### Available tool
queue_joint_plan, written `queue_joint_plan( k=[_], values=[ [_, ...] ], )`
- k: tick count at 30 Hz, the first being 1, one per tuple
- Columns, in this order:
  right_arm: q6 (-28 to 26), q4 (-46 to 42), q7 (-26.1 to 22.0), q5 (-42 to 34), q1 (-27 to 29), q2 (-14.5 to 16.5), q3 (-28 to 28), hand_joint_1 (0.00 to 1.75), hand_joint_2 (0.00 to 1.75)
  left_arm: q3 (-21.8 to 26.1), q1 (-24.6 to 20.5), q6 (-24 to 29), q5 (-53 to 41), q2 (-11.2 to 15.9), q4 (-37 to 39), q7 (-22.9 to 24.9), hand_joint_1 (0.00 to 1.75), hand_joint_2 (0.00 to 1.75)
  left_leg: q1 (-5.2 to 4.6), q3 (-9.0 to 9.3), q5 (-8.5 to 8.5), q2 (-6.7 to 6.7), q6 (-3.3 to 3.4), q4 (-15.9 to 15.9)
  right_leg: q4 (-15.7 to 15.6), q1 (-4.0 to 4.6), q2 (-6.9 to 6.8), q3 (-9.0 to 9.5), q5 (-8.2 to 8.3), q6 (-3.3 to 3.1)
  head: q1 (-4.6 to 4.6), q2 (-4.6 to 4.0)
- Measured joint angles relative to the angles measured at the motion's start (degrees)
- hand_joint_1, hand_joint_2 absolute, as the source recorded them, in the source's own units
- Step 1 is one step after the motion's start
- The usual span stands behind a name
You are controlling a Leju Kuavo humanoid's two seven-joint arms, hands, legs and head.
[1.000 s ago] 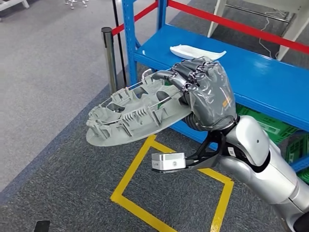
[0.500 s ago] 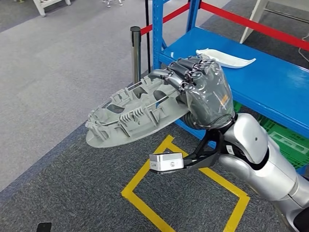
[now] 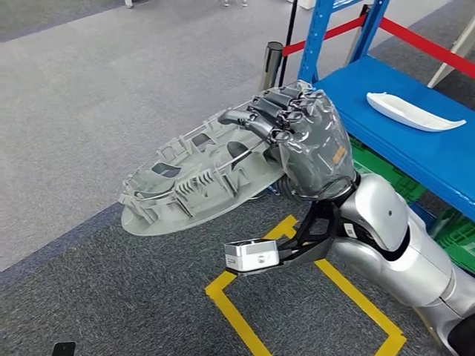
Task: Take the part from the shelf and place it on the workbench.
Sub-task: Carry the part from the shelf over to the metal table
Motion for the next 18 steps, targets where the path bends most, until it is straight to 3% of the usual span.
queue_joint_plan(
  k=[2, 3, 4, 6, 8, 10, 12, 13, 15, 16, 18],
  values=[
    [-0.1, 0.0, 0.0, 0.0, 0.1, 0.0, 0.0, 1.75, 1.75, 0.0, -0.2, 0.1, -0.1, 0.0, 0.0, 0.1, 0.00, 1.75, -0.08, -0.04, 0.00, -1.34, 0.28, 0.0, 8.4, -0.05, 3.02, -4.15, -3.53, -0.10, 0.10, 0.00],
    [-0.2, 0.0, 0.1, -0.1, 0.3, 0.0, 0.0, 1.75, 1.75, 0.0, -0.2, 0.1, -0.1, 0.0, 0.0, 0.2, 0.00, 1.75, -0.16, -0.03, -0.01, -2.11, 0.34, 0.0, 11.4, -0.03, 3.62, -5.91, -4.22, -0.21, 0.13, 0.00],
    [-0.3, 0.0, 0.1, -0.1, 0.4, 0.0, 0.0, 1.75, 1.75, 0.0, -0.2, 0.2, -0.1, 0.0, 0.0, 0.2, 0.00, 1.75, -0.24, -0.01, -0.01, -2.94, 0.37, 0.1, 12.5, -0.02, 3.93, -6.78, -3.77, -0.37, 0.12, 0.00],
    [-0.5, 0.0, 0.1, -0.1, 0.6, 0.0, 0.0, 1.75, 1.75, 0.0, -0.1, 0.2, -0.2, 0.1, 0.0, 0.3, 0.00, 1.75, -0.35, 0.10, -0.01, -4.73, 0.36, 0.1, 7.4, 0.00, 4.59, -5.14, 0.34, -0.93, 0.14, 0.00],
    [-0.6, 0.0, 0.2, -0.1, 0.6, 0.0, 0.0, 1.75, 1.75, 0.0, -0.1, 0.3, -0.2, 0.0, 0.0, 0.4, 0.00, 1.75, -0.30, -0.04, 0.05, -6.30, 0.23, 0.2, -0.3, -0.10, 6.97, -1.74, 4.02, -1.54, 0.08, 0.00],
    [-1.0, 0.0, 0.3, 0.0, 0.5, 0.0, -0.1, 1.75, 1.75, 0.0, -0.1, 0.3, -0.2, 0.0, 0.0, 0.4, 0.00, 1.75, 0.04, -0.66, 0.33, -7.53, -0.29, 0.4, -3.6, -0.03, 8.55, -0.13, 4.67, -1.73, 0.03, 0.00],
    [-1.3, 0.0, 0.3, 0.0, 0.5, 0.0, -0.2, 1.75, 1.75, 0.0, 0.0, 0.4, -0.3, 0.1, 0.0, 0.5, 0.00, 1.75, 0.35, -1.10, 0.69, -8.80, -1.10, 0.2, -4.2, 0.10, 7.54, 0.26, 4.70, -1.87, 0.03, 0.00],
    [-1.3, 0.0, 0.4, -0.1, 0.5, 0.0, -0.2, 1.75, 1.75, 0.0, 0.1, 0.4, -0.3, 0.1, 0.0, 0.5, 0.00, 1.75, 0.26, -1.23, 0.54, -8.34, -1.45, 0.4, -4.6, 0.06, 6.79, 0.54, 4.83, -2.09, -0.03, 0.00],
    [-1.4, 0.0, 0.6, -0.1, 0.5, 0.0, -0.3, 1.75, 1.75, 0.0, 0.1, 0.4, -0.4, 0.2, 0.0, 0.6, 0.00, 1.75, -0.03, -2.57, -1.36, -5.19, -2.03, 3.4, -5.3, -0.04, 5.08, 1.23, 4.99, -2.64, -0.33, 0.00],
    [-1.5, 0.0, 0.6, -0.1, 0.6, 0.0, -0.4, 1.75, 1.75, -0.1, 0.0, 0.4, -0.4, 0.2, 0.0, 0.6, 0.00, 1.75, -0.06, -4.03, -3.00, -2.99, -2.23, 6.6, -5.4, 0.10, 4.20, 1.44, 4.91, -2.85, -0.47, 0.00],
    [-1.6, 0.0, 0.7, -0.1, 0.9, 0.0, -0.6, 1.75, 1.75, -0.1, -0.1, 0.4, -0.4, 0.2, 0.0, 0.7, 0.00, 1.75, 0.21, -7.20, -5.72, -0.98, -2.54, 13.4, -5.2, 0.32, 2.53, 1.57, 4.66, -3.06, -0.56, 0.00]
  ],
)
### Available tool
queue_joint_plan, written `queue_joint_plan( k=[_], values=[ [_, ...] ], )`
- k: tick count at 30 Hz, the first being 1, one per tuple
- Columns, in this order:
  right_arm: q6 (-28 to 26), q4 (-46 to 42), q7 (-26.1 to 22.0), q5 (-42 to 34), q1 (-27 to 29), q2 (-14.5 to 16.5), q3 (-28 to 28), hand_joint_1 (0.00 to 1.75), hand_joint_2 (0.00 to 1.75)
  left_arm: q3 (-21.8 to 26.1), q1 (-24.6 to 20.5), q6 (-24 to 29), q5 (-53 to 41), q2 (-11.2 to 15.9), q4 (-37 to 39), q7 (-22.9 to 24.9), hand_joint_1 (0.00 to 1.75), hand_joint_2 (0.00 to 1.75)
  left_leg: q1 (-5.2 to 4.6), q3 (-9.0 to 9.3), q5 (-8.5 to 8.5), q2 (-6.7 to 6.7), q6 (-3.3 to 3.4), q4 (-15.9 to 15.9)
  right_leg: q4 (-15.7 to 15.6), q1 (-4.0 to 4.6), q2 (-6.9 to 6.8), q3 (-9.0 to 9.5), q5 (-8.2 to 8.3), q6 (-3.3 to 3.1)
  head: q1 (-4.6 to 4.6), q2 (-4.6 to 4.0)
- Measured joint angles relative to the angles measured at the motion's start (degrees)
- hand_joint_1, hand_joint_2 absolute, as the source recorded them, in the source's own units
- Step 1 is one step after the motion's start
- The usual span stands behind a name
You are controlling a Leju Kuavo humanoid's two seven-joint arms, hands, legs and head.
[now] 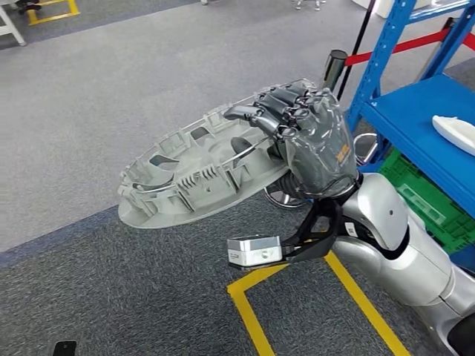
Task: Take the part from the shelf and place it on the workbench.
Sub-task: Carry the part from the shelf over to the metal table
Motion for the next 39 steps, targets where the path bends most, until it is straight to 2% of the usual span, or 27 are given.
queue_joint_plan(
  k=[1, 2, 3, 5, 7, 8, 10, 12, 14, 15, 16, 17, 18, 19, 21, 23, 25, 26, 27, 29, 31, 32, 33, 34, 36, 37, 39],
  values=[
    [0.0, 0.0, 0.0, 0.0, 0.1, 0.0, 0.0, 1.75, 1.75, 0.0, 0.0, 0.0, 0.0, 0.0, 0.0, 0.0, 0.00, 1.75, 0.11, -0.72, -0.20, 0.34, -0.10, 1.6, 0.1, 0.04, -0.80, 0.03, -0.14, -0.01, -0.02, 0.00],
    [-0.1, 0.0, 0.0, -0.1, 0.1, 0.0, 0.0, 1.75, 1.75, 0.0, 0.0, 0.0, 0.0, 0.0, 0.0, 0.0, 0.00, 1.75, 0.17, -0.40, 0.57, 0.55, -0.15, 1.1, 0.2, 0.05, -1.55, 0.07, -0.28, 0.04, -0.02, 0.00],
    [-0.1, 0.0, 0.0, -0.1, 0.1, 0.0, -0.1, 1.75, 1.75, 0.0, 0.1, 0.0, 0.0, 0.1, 0.0, 0.0, 0.00, 1.75, 0.20, 1.02, 2.20, 0.90, -0.15, -1.5, 0.3, 0.05, -2.29, 0.16, -0.46, 0.15, -0.02, 0.00],
    [-0.1, 0.0, 0.0, -0.1, 0.1, -0.1, -0.3, 1.75, 1.75, 0.0, 0.0, 0.0, -0.1, 0.2, 0.0, 0.0, 0.00, 1.75, -0.15, 4.87, 4.95, 3.20, 0.16, -8.7, 0.6, 0.23, -3.68, 0.37, -0.98, 0.57, -0.04, 0.00],
    [-0.2, -0.1, 0.0, -0.1, 0.1, -0.2, -0.7, 1.75, 1.75, 0.0, -0.1, 0.0, -0.2, 0.3, 0.0, 0.1, 0.00, 1.75, -0.70, 6.63, 5.57, 4.83, 0.96, -12.4, 0.9, 0.58, -4.87, 0.46, -1.43, 1.13, -0.02, 0.00],
    [-0.3, -0.1, 0.0, -0.1, 0.1, -0.2, -0.9, 1.75, 1.75, 0.0, -0.1, 0.0, -0.2, 0.3, 0.0, 0.1, 0.00, 1.75, -0.94, 6.59, 5.46, 4.67, 1.40, -12.5, 0.9, 0.72, -5.46, 0.53, -1.56, 1.37, -0.02, 0.00],
    [-0.5, -0.1, 0.0, -0.2, 0.1, -0.3, -1.0, 1.75, 1.75, 0.0, 0.1, -0.1, 0.0, 0.3, 0.0, 0.2, 0.00, 1.75, -0.85, 6.61, 5.55, 3.19, 2.04, -12.6, 0.9, 0.58, -6.17, 0.78, -2.01, 1.90, 0.03, 0.00],
    [-0.6, -0.2, 0.0, -0.3, 0.2, -0.5, -1.2, 1.75, 1.75, 0.0, 0.1, -0.3, 0.5, 0.3, 0.0, 0.7, 0.00, 1.75, -0.56, 6.85, 5.73, 1.88, 2.66, -12.9, 3.5, 0.28, -3.54, -0.34, -3.98, 2.39, 0.22, 0.00],
    [-0.7, -0.3, 0.1, -0.4, 0.7, -0.6, -1.3, 1.75, 1.75, 0.1, 0.0, -0.8, 1.3, 0.3, 0.0, 1.6, 0.00, 1.75, -0.40, 6.92, 5.81, 0.53, 3.05, -13.0, 11.0, 0.07, 0.26, -4.01, -7.62, 2.62, 0.54, 0.00],
    [-0.7, -0.3, 0.1, -0.4, 1.0, -0.7, -1.3, 1.75, 1.75, 0.2, -0.1, -1.1, 1.7, 0.3, 0.0, 2.2, 0.00, 1.75, -0.41, 6.91, 5.82, -0.21, 3.13, -13.0, 15.1, 0.05, 1.11, -6.21, -9.11, 2.67, 0.64, 0.00],
    [-0.8, -0.3, 0.1, -0.4, 1.3, -0.7, -1.3, 1.75, 1.75, 0.3, -0.1, -1.4, 2.0, 0.4, 0.0, 2.6, 0.00, 1.75, -0.42, 6.92, 5.82, -1.04, 3.16, -13.0, 18.0, 0.05, 1.44, -7.94, -9.71, 2.66, 0.65, 0.00],
    [-0.8, -0.3, 0.1, -0.5, 1.6, -0.7, -1.3, 1.75, 1.75, 0.4, 0.0, -1.6, 2.3, 0.4, 0.0, 2.9, 0.00, 1.75, -0.43, 6.94, 5.82, -1.88, 3.16, -13.0, 18.8, 0.05, 1.55, -8.68, -9.12, 2.58, 0.65, 0.00],
    [-0.8, -0.3, 0.1, -0.5, 1.7, -0.7, -1.3, 1.75, 1.75, 0.5, 0.0, -1.7, 2.4, 0.4, 0.0, 3.2, 0.00, 1.75, -0.43, 6.98, 5.83, -2.76, 3.14, -13.0, 17.2, 0.05, 1.71, -8.32, -7.42, 2.45, 0.66, 0.00],
    [-0.8, -0.4, 0.1, -0.5, 1.8, -0.7, -1.4, 1.75, 1.75, 0.5, 0.0, -1.8, 2.6, 0.4, 0.0, 3.5, 0.00, 1.75, -0.42, 7.03, 5.85, -3.68, 3.11, -12.9, 13.4, 0.01, 2.30, -6.84, -4.93, 2.25, 0.66, 0.00],
    [-0.8, -0.5, 0.1, -0.5, 1.8, -0.8, -1.4, 1.75, 1.75, 0.7, -0.1, -2.5, 3.1, 0.4, 0.0, 5.2, 0.00, 1.75, -0.37, 6.86, 5.94, -5.28, 2.84, -12.8, 5.1, -0.30, 5.51, -3.24, -1.14, 1.85, 0.62, 0.00],
    [-1.0, -0.6, 0.0, -0.5, 1.8, -0.9, -1.4, 1.75, 1.75, 1.2, -0.1, -4.2, 4.0, 0.4, 0.0, 10.1, 0.00, 1.75, -0.18, 6.32, 6.23, -6.64, 2.17, -12.8, 1.7, -0.43, 7.60, -1.52, -0.23, 1.71, 0.62, 0.00],
    [-1.1, -0.6, 0.0, -0.5, 1.6, -0.8, -1.3, 1.75, 1.75, 2.1, 0.0, -5.6, 5.5, 0.4, 0.0, 16.8, 0.00, 1.75, 0.04, 5.95, 6.54, -7.92, 1.37, -12.9, 1.4, -0.37, 6.35, -1.17, -0.12, 1.48, 0.64, 0.00],
    [-1.0, -0.6, 0.0, -0.4, 1.5, -0.8, -1.3, 1.75, 1.75, 2.7, 0.1, -5.9, 6.7, 0.3, 0.0, 19.3, 0.00, 1.75, -0.04, 5.76, 6.27, -7.20, 1.07, -12.5, 1.1, -0.41, 5.49, -0.93, -0.01, 1.18, 0.57, 0.00],
    [-0.9, -0.6, 0.2, -0.3, 1.3, -0.7, -1.2, 1.75, 1.75, 3.5, 0.1, -6.0, 8.1, 0.2, 0.0, 20.9, 0.00, 1.75, -0.17, 5.29, 5.52, -5.67, 0.82, -11.4, 0.8, -0.43, 4.56, -0.65, 0.10, 0.86, 0.46, 0.00],
    [-0.7, -0.6, 1.2, 0.8, 1.5, -0.6, -1.3, 1.75, 1.75, 5.4, -0.1, -6.3, 10.5, 0.1, 0.0, 21.6, 0.00, 1.75, -0.34, 2.81, 2.26, -1.44, 0.42, -5.6, 0.4, -0.27, 2.55, -0.24, 0.10, 0.35, 0.27, 0.00],
    [-0.7, -0.6, 2.2, 2.4, 2.0, -0.5, -1.4, 1.75, 1.75, 7.1, -0.2, -6.9, 11.7, -0.1, 0.0, 21.1, 0.00, 1.75, -0.14, -0.48, -0.97, 0.13, 0.04, 1.7, 0.5, -0.09, 0.56, -0.17, -0.06, 0.16, 0.21, 0.00],
    [-0.7, -0.6, 2.4, 3.0, 2.3, -0.5, -1.5, 1.75, 1.75, 7.7, -0.2, -7.2, 12.0, -0.2, -0.1, 20.9, 0.00, 1.75, -0.03, -1.19, -1.33, 0.32, -0.11, 3.4, 0.5, -0.06, -0.38, -0.15, -0.14, 0.15, 0.20, 0.00],
    [-0.7, -0.6, 2.5, 3.3, 2.6, -0.4, -1.6, 1.75, 1.75, 8.3, -0.2, -7.5, 12.2, -0.4, -0.2, 20.7, 0.00, 1.75, 0.05, -0.87, -0.67, 0.47, -0.22, 3.1, 0.5, -0.05, -1.27, -0.12, -0.22, 0.20, 0.20, 0.00],
    [-0.7, -0.5, 2.6, 3.5, 2.8, -0.4, -1.7, 1.75, 1.75, 8.8, -0.2, -7.7, 12.4, -0.5, -0.3, 20.5, 0.00, 1.75, 0.11, 0.69, 0.98, 0.80, -0.26, 0.3, 0.5, -0.04, -2.12, -0.03, -0.35, 0.29, 0.20, 0.00],
    [-0.6, -0.5, 2.6, 3.7, 2.9, -0.4, -2.2, 1.75, 1.75, 9.4, -0.2, -8.1, 12.3, -0.7, -0.6, 20.1, 0.00, 1.75, -0.16, 5.02, 4.24, 3.05, -0.05, -7.7, 0.7, 0.18, -3.54, 0.17, -0.74, 0.69, 0.16, 0.00],
    [-0.5, -0.5, 2.6, 3.8, 3.0, -0.4, -2.4, 1.75, 1.75, 9.6, -0.3, -8.3, 12.3, -0.8, -0.8, 19.9, 0.00, 1.75, -0.37, 6.51, 5.06, 4.08, 0.30, -10.6, 0.8, 0.37, -4.11, 0.23, -0.94, 0.95, 0.17, 0.00],
    [-0.5, -0.5, 2.5, 4.0, 3.2, -0.3, -2.8, 1.75, 1.75, 9.9, -0.3, -8.6, 12.1, -1.0, -0.9, 19.5, 0.00, 1.75, -0.83, 7.17, 4.94, 4.84, 1.12, -12.4, 0.9, 0.72, -5.18, 0.34, -1.22, 1.45, 0.16, 0.00]
  ],
)
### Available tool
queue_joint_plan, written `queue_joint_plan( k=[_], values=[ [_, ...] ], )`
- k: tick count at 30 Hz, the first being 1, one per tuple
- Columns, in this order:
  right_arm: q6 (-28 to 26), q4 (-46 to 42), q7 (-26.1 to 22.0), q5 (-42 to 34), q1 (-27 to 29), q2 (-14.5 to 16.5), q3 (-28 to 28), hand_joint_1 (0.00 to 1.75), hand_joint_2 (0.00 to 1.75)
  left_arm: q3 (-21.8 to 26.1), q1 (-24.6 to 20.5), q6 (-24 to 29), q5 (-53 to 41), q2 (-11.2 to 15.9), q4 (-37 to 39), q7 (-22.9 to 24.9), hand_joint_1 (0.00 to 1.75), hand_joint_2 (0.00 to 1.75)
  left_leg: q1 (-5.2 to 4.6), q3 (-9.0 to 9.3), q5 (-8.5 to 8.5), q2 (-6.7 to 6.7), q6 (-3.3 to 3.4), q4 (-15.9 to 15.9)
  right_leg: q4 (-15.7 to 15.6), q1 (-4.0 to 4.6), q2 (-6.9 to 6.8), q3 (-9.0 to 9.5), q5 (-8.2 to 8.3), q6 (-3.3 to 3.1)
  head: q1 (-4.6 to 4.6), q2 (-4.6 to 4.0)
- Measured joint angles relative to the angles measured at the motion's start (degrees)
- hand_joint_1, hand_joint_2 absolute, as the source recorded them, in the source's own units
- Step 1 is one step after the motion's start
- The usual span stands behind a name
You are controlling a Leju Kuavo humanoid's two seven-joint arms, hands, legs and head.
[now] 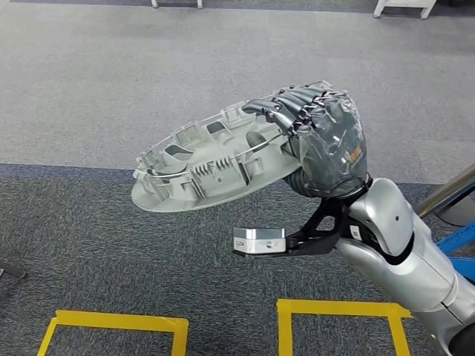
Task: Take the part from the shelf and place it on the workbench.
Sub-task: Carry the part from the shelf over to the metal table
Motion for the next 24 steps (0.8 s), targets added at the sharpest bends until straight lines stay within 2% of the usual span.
queue_joint_plan(
  k=[2, 3, 4, 6, 7, 8, 9, 10, 11, 13, 14, 15, 17, 18, 19, 21, 22, 23, 24],
  values=[
    [-0.1, 0.0, -0.1, 0.0, 0.3, 0.0, -0.3, 1.75, 1.75, 0.3, 0.1, -0.2, 0.0, -0.1, -0.1, -0.4, 0.00, 1.75, 0.10, -0.03, 0.12, -1.38, 0.73, -0.2, 0.0, -0.14, -0.69, 0.21, -0.43, 0.56, 0.00, 0.00],
    [-0.1, 0.0, -0.1, 0.0, 0.5, 0.0, -0.6, 1.75, 1.75, 0.5, 0.1, -0.3, -0.1, -0.2, -0.1, -0.6, 0.00, 1.75, 0.20, 0.06, 0.19, -2.03, 1.09, -0.3, 0.7, -0.29, 0.20, -0.05, -1.10, 0.85, 0.03, 0.00],
    [-0.2, 0.0, -0.1, 0.0, 0.8, -0.1, -0.8, 1.75, 1.75, 0.5, 0.1, -0.5, -0.2, -0.2, -0.1, -0.9, 0.00, 1.75, 0.34, 0.16, 0.29, -2.65, 1.42, -0.4, 2.6, -0.45, 1.80, -0.91, -2.30, 1.10, 0.16, 0.00],
    [-0.3, 0.0, -0.2, -0.1, 1.5, -0.2, -1.3, 1.75, 1.75, 0.5, -0.1, -0.7, -0.5, -0.2, -0.1, -1.8, 0.00, 1.75, 0.43, 0.21, 0.33, -3.98, 1.87, -0.5, 9.7, -0.64, 5.46, -4.50, -5.70, 1.31, 0.44, 0.00],
    [-0.3, 0.0, -0.2, -0.1, 2.0, -0.3, -1.5, 1.75, 1.75, 0.5, -0.1, -0.8, -0.7, -0.2, -0.2, -2.3, 0.00, 1.75, 0.37, 0.20, 0.32, -4.73, 1.96, -0.5, 13.7, -0.67, 6.29, -6.64, -7.11, 1.34, 0.54, 0.00],
    [-0.4, 0.0, -0.2, -0.2, 2.5, -0.3, -1.6, 1.75, 1.75, 0.5, -0.1, -0.9, -0.8, -0.2, -0.2, -2.7, 0.00, 1.75, 0.30, 0.21, 0.31, -5.54, 1.99, -0.4, 16.3, -0.67, 6.59, -8.23, -7.57, 1.29, 0.55, 0.00],
    [-0.5, 0.0, -0.2, -0.2, 2.9, -0.4, -1.7, 1.75, 1.75, 0.5, -0.1, -0.9, -0.9, -0.2, -0.2, -3.0, 0.00, 1.75, 0.22, 0.25, 0.30, -6.38, 2.00, -0.4, 16.8, -0.66, 6.73, -8.85, -6.87, 1.16, 0.56, 0.00],
    [-0.6, -0.1, -0.3, -0.3, 3.2, -0.4, -1.8, 1.75, 1.75, 0.5, -0.1, -0.9, -0.9, -0.2, -0.2, -3.2, 0.00, 1.75, 0.17, 0.31, 0.30, -7.24, 2.00, -0.4, 14.9, -0.65, 6.94, -8.32, -5.04, 0.95, 0.55, 0.00],
    [-0.6, -0.1, -0.3, -0.3, 3.4, -0.5, -2.0, 1.75, 1.75, 0.5, -0.1, -0.9, -1.0, -0.2, -0.2, -3.3, 0.00, 1.75, 0.15, 0.38, 0.30, -8.08, 1.99, -0.3, 11.0, -0.66, 7.60, -6.77, -2.50, 0.68, 0.55, 0.00],
    [-0.7, -0.1, -0.3, -0.4, 3.7, -0.6, -2.3, 1.75, 1.75, 0.5, -0.1, -0.9, -1.1, -0.3, -0.2, -3.5, 0.00, 1.75, 0.21, 0.26, 0.37, -9.52, 1.80, -0.2, 3.5, -0.82, 10.16, -3.31, 0.75, 0.25, 0.51, 0.00],
    [-0.8, -0.1, -0.3, -0.4, 3.8, -0.7, -2.4, 1.75, 1.75, 0.5, -0.1, -0.9, -1.1, -0.3, -0.2, -3.6, 0.00, 1.75, 0.33, 0.05, 0.50, -10.14, 1.56, -0.2, 1.4, -0.83, 11.11, -2.27, 1.31, 0.17, 0.52, 0.00],
    [-0.9, -0.1, -0.3, -0.4, 3.9, -0.7, -2.5, 1.75, 1.75, 0.5, -0.1, -0.9, -1.2, -0.3, -0.2, -3.6, 0.00, 1.75, 0.49, -0.19, 0.66, -10.74, 1.24, -0.2, 0.8, -0.81, 11.46, -1.85, 1.15, 0.12, 0.54, 0.00],
    [-1.1, -0.1, -0.3, -0.4, 3.9, -0.8, -2.6, 1.75, 1.75, 0.5, 0.1, -0.9, -1.2, -0.2, -0.2, -3.7, 0.00, 1.75, 0.72, -0.51, 0.90, -11.98, 0.51, -0.3, 0.3, -0.80, 10.21, -1.48, 1.36, -0.11, 0.58, 0.00],
    [-1.1, -0.2, -0.3, -0.4, 3.9, -0.8, -2.6, 1.75, 1.75, 0.5, 0.2, -0.9, -1.2, -0.3, -0.2, -3.7, 0.00, 1.75, 0.62, -0.67, 0.57, -11.55, 0.22, 0.0, -0.1, -0.90, 9.45, -1.19, 1.50, -0.38, 0.52, 0.00],
    [-1.1, -0.3, -0.3, -0.4, 4.0, -0.8, -2.6, 1.75, 1.75, 0.5, 0.2, -0.9, -1.2, -0.3, -0.2, -3.7, 0.00, 1.75, 0.46, -1.17, -0.28, -10.35, -0.05, 1.2, -0.5, -0.99, 8.62, -0.89, 1.67, -0.66, 0.34, 0.00],
    [-1.1, -0.4, -0.3, -0.4, 4.1, -0.8, -2.6, 1.75, 1.75, 0.5, 0.1, -0.9, -1.4, -0.3, -0.2, -3.8, 0.00, 1.75, 0.29, -3.69, -3.58, -6.61, -0.48, 7.0, -1.0, -0.90, 6.97, -0.53, 1.79, -1.09, 0.03, 0.00],
    [-1.1, -0.4, -0.3, -0.4, 4.2, -0.8, -2.7, 1.75, 1.75, 0.5, 0.1, -0.9, -1.8, -0.3, -0.2, -3.9, 0.00, 1.75, 0.41, -5.42, -5.33, -5.44, -0.70, 10.8, -1.0, -0.82, 6.14, -0.51, 1.76, -1.19, -0.08, 0.00],
    [-1.1, -0.4, -0.3, -0.4, 4.3, -0.8, -2.7, 1.75, 1.75, 0.4, 0.0, -0.9, -2.2, -0.2, -0.2, -4.0, 0.00, 1.75, 0.56, -6.82, -6.45, -4.84, -0.89, 14.0, -1.0, -0.77, 5.32, -0.51, 1.70, -1.22, -0.08, 0.00],
    [-1.1, -0.4, -0.4, -0.3, 4.4, -0.8, -2.7, 1.75, 1.75, 0.4, 0.1, -0.8, -2.8, -0.2, -0.2, -4.0, 0.00, 1.75, 0.72, -7.39, -6.59, -4.56, -1.06, 15.4, -1.0, -0.75, 4.53, -0.49, 1.63, -1.21, -0.08, 0.00]
  ],
)
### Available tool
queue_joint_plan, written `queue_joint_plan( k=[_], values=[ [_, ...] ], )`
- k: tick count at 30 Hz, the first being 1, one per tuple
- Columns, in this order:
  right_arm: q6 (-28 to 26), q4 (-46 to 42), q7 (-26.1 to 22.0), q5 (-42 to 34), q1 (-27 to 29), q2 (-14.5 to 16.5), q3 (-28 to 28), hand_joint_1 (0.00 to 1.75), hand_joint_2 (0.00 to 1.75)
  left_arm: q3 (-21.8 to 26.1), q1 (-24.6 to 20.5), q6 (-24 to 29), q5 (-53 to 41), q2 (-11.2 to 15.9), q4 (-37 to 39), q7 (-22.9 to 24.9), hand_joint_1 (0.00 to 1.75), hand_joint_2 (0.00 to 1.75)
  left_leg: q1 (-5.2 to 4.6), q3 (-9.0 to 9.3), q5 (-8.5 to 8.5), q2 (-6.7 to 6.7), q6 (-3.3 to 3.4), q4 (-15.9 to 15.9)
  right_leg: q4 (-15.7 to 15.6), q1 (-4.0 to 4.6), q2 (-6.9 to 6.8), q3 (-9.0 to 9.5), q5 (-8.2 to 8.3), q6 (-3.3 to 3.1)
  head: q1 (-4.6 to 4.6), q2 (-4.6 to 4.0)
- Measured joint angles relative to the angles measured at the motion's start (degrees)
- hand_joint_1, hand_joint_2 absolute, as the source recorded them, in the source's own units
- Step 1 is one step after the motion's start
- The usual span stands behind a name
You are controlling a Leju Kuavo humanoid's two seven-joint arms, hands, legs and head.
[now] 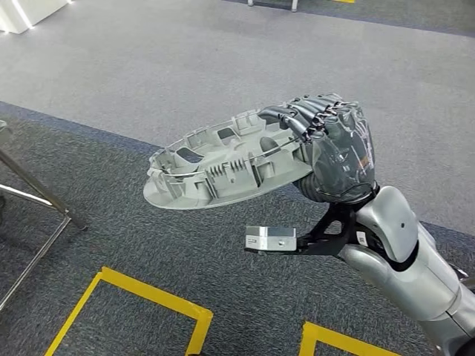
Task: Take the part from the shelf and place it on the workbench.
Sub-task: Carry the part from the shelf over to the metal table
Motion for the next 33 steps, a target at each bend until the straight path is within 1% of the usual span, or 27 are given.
queue_joint_plan(
  k=[1, 2, 4, 5, 6, 8, 9, 10, 11, 12, 13, 14, 15, 16, 17, 18, 20, 22, 24, 25, 26, 28, 29, 30, 31, 32, 33],
  values=[
    [0.0, 0.0, 0.0, 0.0, 0.1, 0.0, 0.0, 1.75, 1.75, -0.1, 0.0, 0.1, -0.6, 0.0, 0.0, 0.0, 0.00, 1.75, 0.13, 0.53, 0.96, 0.21, -0.14, -0.8, 0.0, 0.00, -0.74, 0.04, -0.07, 0.07, -0.01, 0.00],
    [0.0, 0.0, -0.1, 0.0, 0.1, 0.0, 0.0, 1.75, 1.75, -0.3, 0.1, 0.2, -1.2, 0.0, 0.0, 0.0, 0.00, 1.75, 0.22, 2.18, 2.76, 0.63, -0.22, -3.9, 0.1, 0.00, -1.46, 0.14, -0.17, 0.20, -0.01, 0.00],
    [0.0, 0.0, -0.2, -0.1, 0.1, 0.0, -0.2, 1.75, 1.75, -0.7, 0.0, 0.4, -2.0, 0.1, 0.0, 0.0, 0.00, 1.75, -0.02, 6.38, 5.85, 3.03, -0.03, -12.0, 0.2, 0.22, -2.78, 0.36, -0.52, 0.67, -0.03, 0.00],
    [0.0, 0.0, -0.2, -0.1, 0.1, -0.1, -0.3, 1.75, 1.75, -0.9, 0.0, 0.4, -2.2, 0.1, 0.0, 0.0, 0.00, 1.75, -0.24, 7.74, 6.53, 4.07, 0.31, -14.7, 0.3, 0.40, -3.39, 0.42, -0.71, 0.94, -0.02, 0.00],
    [0.0, 0.0, -0.3, -0.2, 0.0, -0.2, -0.4, 1.75, 1.75, -1.1, 0.0, 0.4, -2.4, 0.1, 0.0, 0.0, 0.00, 1.75, -0.48, 8.28, 6.56, 4.67, 0.69, -16.0, 0.4, 0.58, -3.97, 0.47, -0.87, 1.21, -0.03, 0.00],
    [0.1, 0.0, -0.3, -0.3, 0.0, -0.3, -0.6, 1.75, 1.75, -1.3, 0.0, 0.4, -2.5, 0.1, 0.0, 0.0, 0.00, 1.75, -0.70, 8.21, 6.49, 3.74, 1.52, -16.2, 0.4, 0.64, -5.19, 0.71, -1.13, 1.71, -0.02, 0.00],
    [0.1, -0.1, -0.3, -0.3, -0.1, -0.3, -0.7, 1.75, 1.75, -1.4, 0.1, 0.4, -2.5, 0.0, 0.0, -0.1, 0.00, 1.75, -0.65, 8.29, 6.56, 3.07, 1.87, -16.3, 0.5, 0.49, -5.03, 0.72, -1.50, 2.04, 0.00, 0.00],
    [0.1, -0.1, -0.4, -0.4, -0.1, -0.3, -0.8, 1.75, 1.75, -1.4, 0.2, 0.4, -2.5, 0.0, 0.0, -0.2, 0.00, 1.75, -0.54, 8.40, 6.66, 2.42, 2.24, -16.4, 1.5, 0.31, -3.89, 0.36, -2.29, 2.32, 0.09, 0.00],
    [0.1, -0.1, -0.4, -0.4, -0.2, -0.4, -0.9, 1.75, 1.75, -1.4, 0.1, 0.4, -2.5, 0.0, 0.0, -0.3, 0.00, 1.75, -0.39, 8.51, 6.78, 1.79, 2.58, -16.6, 3.6, 0.16, -2.20, -0.62, -3.60, 2.56, 0.24, 0.00],
    [0.1, -0.2, -0.5, -0.4, -0.1, -0.4, -1.0, 1.75, 1.75, -1.5, 0.0, 0.4, -2.5, 0.0, 0.0, -0.5, 0.00, 1.75, -0.27, 8.56, 6.84, 1.15, 2.82, -16.6, 7.0, 0.02, -0.19, -2.34, -5.33, 2.72, 0.42, 0.00],
    [0.1, -0.2, -0.5, -0.4, -0.1, -0.5, -1.1, 1.75, 1.75, -1.5, -0.1, 0.4, -2.6, 0.1, 0.0, -0.7, 0.00, 1.75, -0.25, 8.53, 6.86, 0.46, 2.97, -16.6, 11.2, -0.01, 1.22, -4.47, -7.08, 2.77, 0.55, 0.00],
    [0.1, -0.2, -0.6, -0.4, 0.1, -0.5, -1.1, 1.75, 1.75, -1.5, -0.1, 0.4, -2.6, 0.1, 0.0, -0.9, 0.00, 1.75, -0.27, 8.52, 6.88, -0.29, 3.04, -16.6, 15.1, 0.00, 1.83, -6.56, -8.30, 2.78, 0.62, 0.00],
    [0.1, -0.2, -0.6, -0.4, 0.2, -0.6, -1.1, 1.75, 1.75, -1.5, -0.1, 0.4, -2.6, 0.1, 0.0, -1.0, 0.00, 1.75, -0.31, 8.53, 6.87, -1.08, 3.07, -16.6, 17.4, 0.00, 2.06, -8.04, -8.53, 2.75, 0.62, 0.00],
    [0.1, -0.2, -0.7, -0.4, 0.2, -0.6, -1.1, 1.75, 1.75, -1.5, -0.1, 0.4, -2.6, 0.1, 0.0, -1.0, 0.00, 1.75, -0.34, 8.55, 6.87, -1.89, 3.06, -16.5, 17.5, 0.01, 2.16, -8.52, -7.60, 2.66, 0.61, 0.00],
    [0.1, -0.2, -0.7, -0.4, 0.3, -0.6, -1.1, 1.75, 1.75, -1.5, -0.1, 0.4, -2.6, 0.1, 0.0, -1.1, 0.00, 1.75, -0.34, 8.58, 6.86, -2.74, 3.05, -16.4, 15.1, 0.01, 2.37, -7.79, -5.55, 2.48, 0.62, 0.00],
    [0.1, -0.2, -0.7, -0.4, 0.2, -0.6, -1.1, 1.75, 1.75, -1.5, -0.1, 0.4, -2.6, 0.1, 0.0, -1.1, 0.00, 1.75, -0.32, 8.60, 6.84, -3.58, 3.01, -16.4, 11.1, -0.03, 2.97, -6.24, -3.03, 2.29, 0.62, 0.00],
    [0.1, -0.2, -0.7, -0.4, 0.2, -0.6, -1.2, 1.75, 1.75, -1.6, -0.1, 0.4, -2.9, 0.1, 0.0, -1.2, 0.00, 1.75, -0.34, 8.37, 6.86, -5.06, 2.71, -16.2, 3.8, -0.24, 5.12, -2.83, 0.00, 1.94, 0.59, 0.00],
    [0.1, -0.3, -0.8, -0.4, 0.1, -0.6, -1.2, 1.75, 1.75, -1.7, 0.0, 0.4, -3.1, 0.1, 0.0, -1.3, 0.00, 1.75, -0.17, 7.87, 7.11, -6.23, 2.09, -16.1, 1.4, -0.29, 6.11, -1.52, 0.12, 1.76, 0.58, 0.00],
    [0.2, -0.4, -0.8, -0.3, -0.1, -0.6, -1.2, 1.75, 1.75, -1.8, 0.2, 0.5, -3.2, 0.1, 0.0, -1.3, 0.00, 1.75, -0.02, 7.56, 7.26, -7.12, 1.42, -16.2, 1.0, -0.34, 4.93, -1.32, 0.27, 1.43, 0.60, 0.00],
    [0.3, -0.5, -0.8, -0.3, -0.3, -0.6, -1.2, 1.75, 1.75, -1.8, 0.3, 0.5, -3.3, 0.1, 0.0, -1.3, 0.00, 1.75, -0.15, 7.28, 6.78, -6.41, 1.13, -15.7, 0.8, -0.45, 4.21, -1.13, 0.36, 1.12, 0.45, 0.00],
    [0.3, -0.6, -0.8, -0.3, -0.4, -0.6, -1.2, 1.75, 1.75, -1.9, 0.3, 0.5, -3.5, 0.1, 0.0, -1.3, 0.00, 1.75, -0.29, 6.60, 5.73, -5.01, 0.85, -14.1, 0.5, -0.56, 3.41, -0.96, 0.47, 0.82, 0.26, 0.00],
    [0.4, -0.6, -0.8, -0.3, -0.5, -0.6, -1.2, 1.75, 1.75, -2.0, 0.2, 0.5, -3.7, 0.1, 0.0, -1.4, 0.00, 1.75, -0.35, 3.82, 2.30, -1.45, 0.36, -7.9, 0.3, -0.52, 1.89, -0.74, 0.47, 0.39, -0.07, 0.00],
    [0.4, -0.6, -0.8, -0.3, -0.5, -0.6, -1.2, 1.75, 1.75, -2.2, 0.1, 0.5, -3.8, 0.1, 0.0, -1.4, 0.00, 1.75, -0.23, 2.11, 0.67, -0.54, 0.14, -4.1, 0.3, -0.46, 1.13, -0.74, 0.42, 0.31, -0.08, 0.00],
    [0.5, -0.6, -0.8, -0.3, -0.5, -0.6, -1.2, 1.75, 1.75, -2.3, 0.1, 0.5, -3.9, 0.1, 0.0, -1.5, 0.00, 1.75, -0.11, 0.88, -0.21, -0.15, -0.05, -1.3, 0.3, -0.42, 0.35, -0.72, 0.36, 0.26, -0.09, 0.00],
    [0.5, -0.6, -0.8, -0.3, -0.5, -0.6, -1.1, 1.75, 1.75, -2.5, 0.1, 0.5, -4.0, 0.1, 0.0, -1.5, 0.00, 1.75, -0.02, 0.49, -0.12, 0.04, -0.18, -0.3, 0.3, -0.40, -0.42, -0.68, 0.30, 0.26, -0.09, 0.00],
    [0.5, -0.6, -0.9, -0.3, -0.5, -0.6, -1.1, 1.75, 1.75, -2.6, 0.1, 0.5, -4.1, 0.1, 0.0, -1.6, 0.00, 1.75, 0.05, 1.24, 1.02, 0.29, -0.25, -1.5, 0.3, -0.40, -1.18, -0.58, 0.22, 0.32, -0.10, 0.00],
    [0.6, -0.6, -0.9, -0.3, -0.5, -0.6, -1.1, 1.75, 1.75, -2.7, 0.1, 0.5, -4.2, 0.1, 0.0, -1.6, 0.00, 1.75, 0.07, 3.01, 2.92, 0.86, -0.24, -4.8, 0.3, -0.40, -1.91, -0.40, 0.09, 0.43, -0.10, 0.00]
  ],
)
